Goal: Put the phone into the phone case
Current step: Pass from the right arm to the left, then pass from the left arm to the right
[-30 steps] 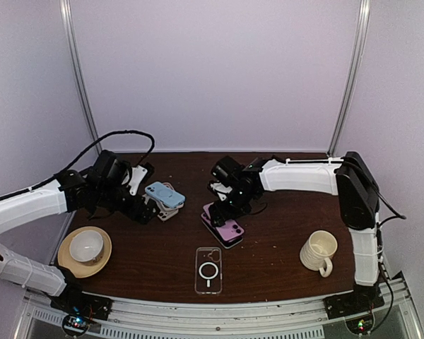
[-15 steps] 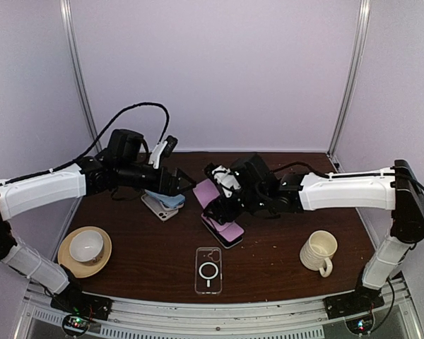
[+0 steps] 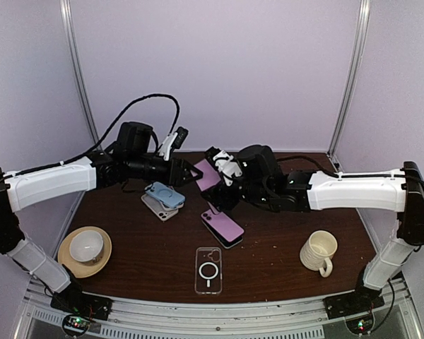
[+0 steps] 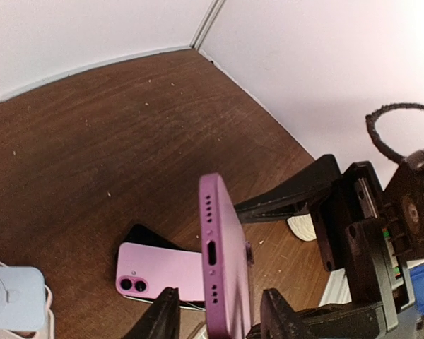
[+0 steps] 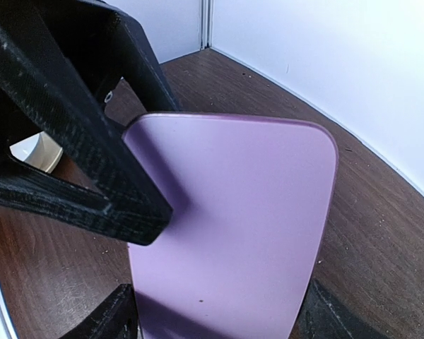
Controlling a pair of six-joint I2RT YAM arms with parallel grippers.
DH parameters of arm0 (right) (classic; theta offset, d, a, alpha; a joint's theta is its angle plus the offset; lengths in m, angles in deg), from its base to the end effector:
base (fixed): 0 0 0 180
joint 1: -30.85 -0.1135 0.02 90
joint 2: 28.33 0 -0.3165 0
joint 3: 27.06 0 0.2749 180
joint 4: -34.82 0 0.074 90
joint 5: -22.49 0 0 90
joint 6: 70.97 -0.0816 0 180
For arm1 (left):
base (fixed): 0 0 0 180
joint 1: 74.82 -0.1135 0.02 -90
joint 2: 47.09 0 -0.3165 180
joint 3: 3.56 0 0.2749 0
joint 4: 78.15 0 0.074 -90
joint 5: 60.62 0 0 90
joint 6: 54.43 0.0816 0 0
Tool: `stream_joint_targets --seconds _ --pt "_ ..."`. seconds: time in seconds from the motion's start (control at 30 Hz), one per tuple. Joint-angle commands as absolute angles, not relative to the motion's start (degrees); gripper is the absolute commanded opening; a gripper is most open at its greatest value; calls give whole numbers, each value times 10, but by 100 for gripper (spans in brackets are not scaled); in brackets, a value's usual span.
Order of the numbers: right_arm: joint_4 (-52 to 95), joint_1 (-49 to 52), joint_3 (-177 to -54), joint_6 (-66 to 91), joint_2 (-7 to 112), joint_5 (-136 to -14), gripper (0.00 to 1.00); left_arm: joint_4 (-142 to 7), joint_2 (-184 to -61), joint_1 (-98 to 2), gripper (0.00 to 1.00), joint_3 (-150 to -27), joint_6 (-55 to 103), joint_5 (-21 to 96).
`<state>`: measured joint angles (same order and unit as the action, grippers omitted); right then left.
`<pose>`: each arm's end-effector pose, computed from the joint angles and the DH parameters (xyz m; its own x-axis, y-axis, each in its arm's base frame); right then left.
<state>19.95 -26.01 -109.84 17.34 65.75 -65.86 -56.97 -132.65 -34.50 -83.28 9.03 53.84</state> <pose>0.2489 0.3769 0.3067 -0.2653 -0.3524 -0.8975 -0.8154 0.5787 0.0138 0.2839 -0.2853 0.3337 -0.6987 0.0595 -0.7129 0.6237 0.5387 -0.5663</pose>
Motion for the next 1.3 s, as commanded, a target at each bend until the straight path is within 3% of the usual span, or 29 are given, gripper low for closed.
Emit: stream_joint_targets --seconds 0.0,0.17,0.2,0.33,0.53,0.63,0.77,0.9,1.07,1.27 --pt "241 -274 -1101 198 633 -626 50 -601 -1333 -337 36 -859 108 550" --pt "239 -276 -1101 204 629 -615 50 -597 -1329 -333 2 -856 118 566" --pt "240 -275 -1098 205 625 -614 50 -593 -1327 -332 0 -855 123 566" --pt "228 -276 -1092 210 606 -602 55 -574 -1313 -331 0 -854 165 550" --pt "113 -266 -1107 211 537 -620 89 -535 -1288 -310 0 -876 322 451" --pt "3 -226 -1174 132 513 -657 91 -552 -1269 -271 0 -871 468 366" --pt "-134 -191 -1297 4 523 -648 86 -657 -1256 -217 0 -826 658 265" --pt "-242 -190 -1397 -110 555 -628 84 -811 -1248 -200 0 -781 755 259" --pt "-218 -188 -1401 -184 555 -715 88 -982 -1255 -155 0 -730 910 243" --pt "-127 -187 -1333 -274 543 -814 98 -1098 -1257 -114 0 -691 978 221"
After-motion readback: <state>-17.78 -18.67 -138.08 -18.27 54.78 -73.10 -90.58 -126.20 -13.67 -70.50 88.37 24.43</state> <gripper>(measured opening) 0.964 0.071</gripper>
